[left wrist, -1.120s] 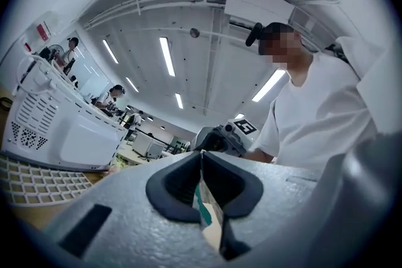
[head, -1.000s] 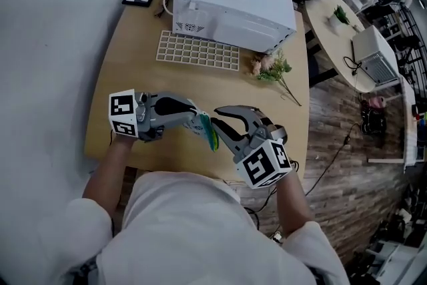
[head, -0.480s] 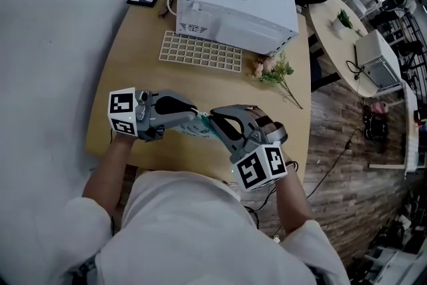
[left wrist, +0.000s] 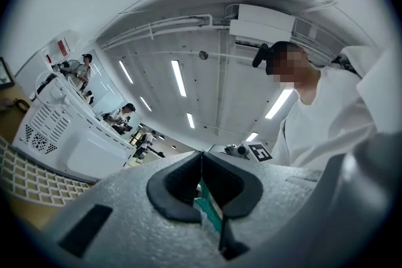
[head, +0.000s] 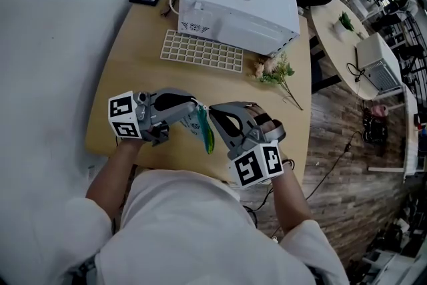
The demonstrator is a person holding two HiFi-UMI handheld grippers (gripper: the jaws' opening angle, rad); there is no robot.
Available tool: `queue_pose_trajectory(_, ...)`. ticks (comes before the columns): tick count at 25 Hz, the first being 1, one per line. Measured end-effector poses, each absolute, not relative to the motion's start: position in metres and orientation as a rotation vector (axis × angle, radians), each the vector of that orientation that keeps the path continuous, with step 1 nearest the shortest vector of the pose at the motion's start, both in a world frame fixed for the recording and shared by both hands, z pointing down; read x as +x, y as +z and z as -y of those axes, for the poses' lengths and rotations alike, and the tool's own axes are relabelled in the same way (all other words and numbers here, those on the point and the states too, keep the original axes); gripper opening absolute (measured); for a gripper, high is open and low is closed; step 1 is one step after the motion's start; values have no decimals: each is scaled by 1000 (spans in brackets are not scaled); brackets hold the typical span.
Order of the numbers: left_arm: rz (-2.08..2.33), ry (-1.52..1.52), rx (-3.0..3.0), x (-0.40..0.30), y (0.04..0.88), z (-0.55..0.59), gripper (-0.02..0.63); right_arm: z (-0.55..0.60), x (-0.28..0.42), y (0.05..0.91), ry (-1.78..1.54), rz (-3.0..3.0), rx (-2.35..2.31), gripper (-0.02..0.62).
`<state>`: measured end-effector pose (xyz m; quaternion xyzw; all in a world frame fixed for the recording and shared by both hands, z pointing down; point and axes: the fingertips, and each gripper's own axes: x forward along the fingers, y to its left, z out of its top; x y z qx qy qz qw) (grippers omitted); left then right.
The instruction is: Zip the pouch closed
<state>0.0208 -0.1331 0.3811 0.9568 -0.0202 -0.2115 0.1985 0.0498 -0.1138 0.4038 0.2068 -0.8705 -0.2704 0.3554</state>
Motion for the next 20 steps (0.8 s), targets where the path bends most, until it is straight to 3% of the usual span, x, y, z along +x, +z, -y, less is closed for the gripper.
queue_pose_trajectory(20, 382, -337, 2677, 31, 395, 148, 16, 121, 54, 418, -742, 2123, 611, 2)
